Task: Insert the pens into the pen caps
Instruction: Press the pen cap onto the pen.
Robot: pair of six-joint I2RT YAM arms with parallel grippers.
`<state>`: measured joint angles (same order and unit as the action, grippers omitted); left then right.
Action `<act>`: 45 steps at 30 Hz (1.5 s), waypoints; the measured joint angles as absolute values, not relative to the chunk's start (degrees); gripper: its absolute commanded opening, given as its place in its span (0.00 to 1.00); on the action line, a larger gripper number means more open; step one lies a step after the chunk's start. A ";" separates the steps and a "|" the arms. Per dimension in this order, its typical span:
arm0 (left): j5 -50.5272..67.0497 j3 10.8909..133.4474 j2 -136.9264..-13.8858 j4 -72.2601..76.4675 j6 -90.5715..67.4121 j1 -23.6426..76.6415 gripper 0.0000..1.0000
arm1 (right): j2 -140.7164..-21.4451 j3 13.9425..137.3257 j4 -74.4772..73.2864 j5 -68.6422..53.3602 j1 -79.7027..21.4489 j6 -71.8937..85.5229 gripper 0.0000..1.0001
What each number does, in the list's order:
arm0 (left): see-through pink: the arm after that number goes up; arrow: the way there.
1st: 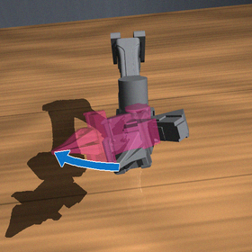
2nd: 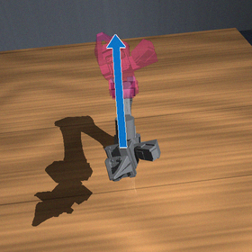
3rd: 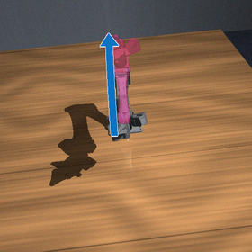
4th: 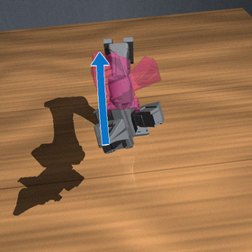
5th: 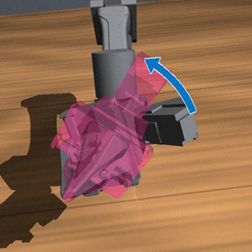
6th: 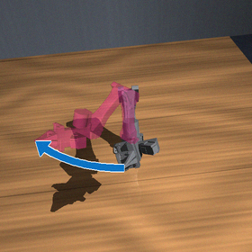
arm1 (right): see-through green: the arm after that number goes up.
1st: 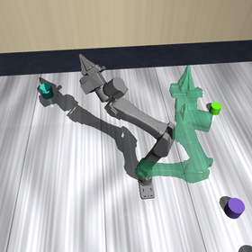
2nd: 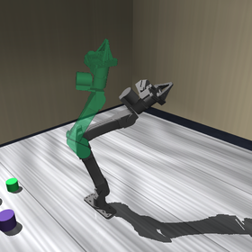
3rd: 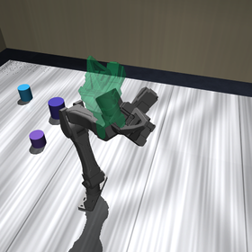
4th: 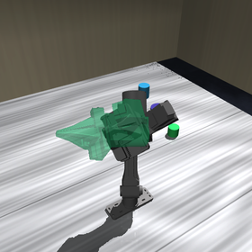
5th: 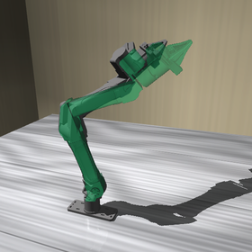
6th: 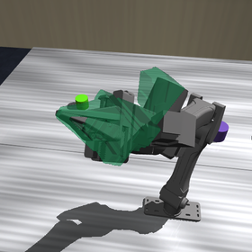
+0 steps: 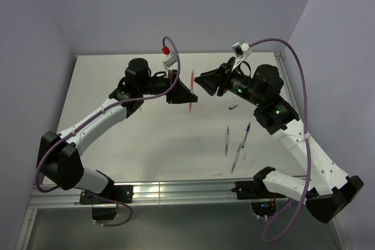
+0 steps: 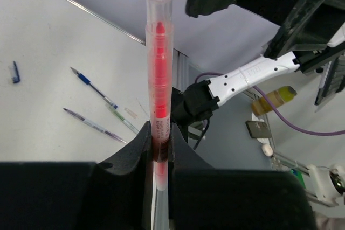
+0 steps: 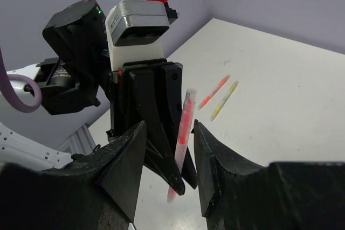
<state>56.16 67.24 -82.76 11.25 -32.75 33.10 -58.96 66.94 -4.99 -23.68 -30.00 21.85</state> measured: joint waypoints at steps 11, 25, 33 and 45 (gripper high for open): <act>58.78 67.20 -83.90 12.95 -33.91 35.35 0.00 | -60.73 66.94 -5.02 -24.14 -29.95 22.11 0.47; 59.75 67.20 -84.99 13.08 -33.93 36.16 0.00 | -62.41 66.96 -5.15 -24.75 -29.93 22.70 0.38; 60.14 67.22 -85.23 13.50 -34.15 36.25 0.00 | -63.22 67.18 -5.32 -25.02 -29.82 22.70 0.33; 60.10 67.31 -85.23 13.50 -34.15 36.27 0.00 | -64.34 67.20 -6.07 -25.56 -29.82 22.70 0.24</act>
<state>60.10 67.31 -85.23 13.50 -34.15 36.27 -64.34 67.20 -6.07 -25.56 -29.82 22.70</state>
